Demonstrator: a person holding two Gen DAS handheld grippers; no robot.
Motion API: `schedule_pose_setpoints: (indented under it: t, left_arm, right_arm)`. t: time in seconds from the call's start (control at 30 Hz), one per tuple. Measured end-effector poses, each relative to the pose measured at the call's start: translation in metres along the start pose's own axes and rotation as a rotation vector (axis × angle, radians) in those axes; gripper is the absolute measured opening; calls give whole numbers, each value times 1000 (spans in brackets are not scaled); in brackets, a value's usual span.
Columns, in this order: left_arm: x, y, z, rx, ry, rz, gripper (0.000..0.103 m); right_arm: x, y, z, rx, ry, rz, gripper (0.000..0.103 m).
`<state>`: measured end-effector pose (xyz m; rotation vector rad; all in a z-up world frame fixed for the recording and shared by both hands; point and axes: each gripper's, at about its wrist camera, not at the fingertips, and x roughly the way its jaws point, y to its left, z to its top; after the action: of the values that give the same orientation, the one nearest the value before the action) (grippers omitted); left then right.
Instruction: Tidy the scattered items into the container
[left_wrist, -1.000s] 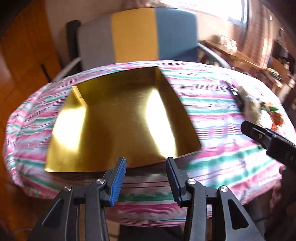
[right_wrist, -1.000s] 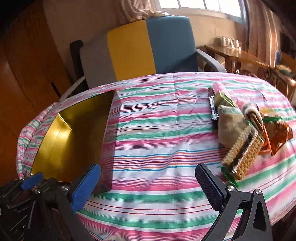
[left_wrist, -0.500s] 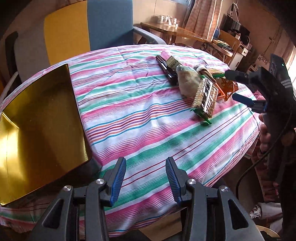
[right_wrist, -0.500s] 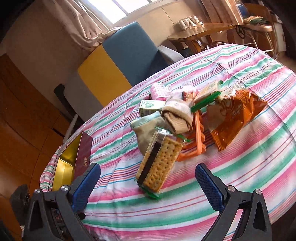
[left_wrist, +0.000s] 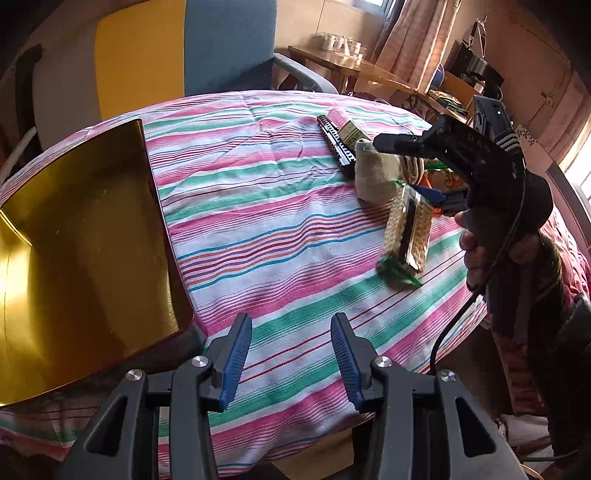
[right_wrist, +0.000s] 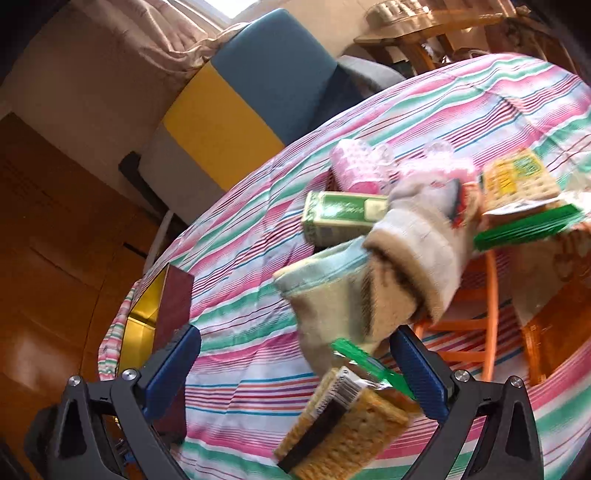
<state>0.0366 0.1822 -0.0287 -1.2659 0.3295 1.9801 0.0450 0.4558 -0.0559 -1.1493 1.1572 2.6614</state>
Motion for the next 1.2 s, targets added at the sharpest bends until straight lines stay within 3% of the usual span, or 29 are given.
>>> schedule_pose_setpoints:
  t: [0.17,0.37,0.57,0.7,0.93,1.2]
  left_arm:
    - [-5,1,1,-11,-14,-10,45]
    - [-8,-1,8,-13,-21,-36,45]
    - [2,-15,43,11,-26,-85,46]
    - [15,-32,79,20,-25,-171,46]
    - [59,-64,125,59,23,-221,46]
    - [105,-81,143,89,73,-218,46]
  right_arm:
    - [13,20,-26,-15,87,154,103]
    - [4,23,-47,-2,80,179,103]
    - [-34,5,-62,-4,20,86,103]
    - [-55,-10,-68,-50,-9,-29,103]
    - [-59,-9,-76,-171,-73,-262,103]
    - [-43,-20,-84,-199,-44,-327,103]
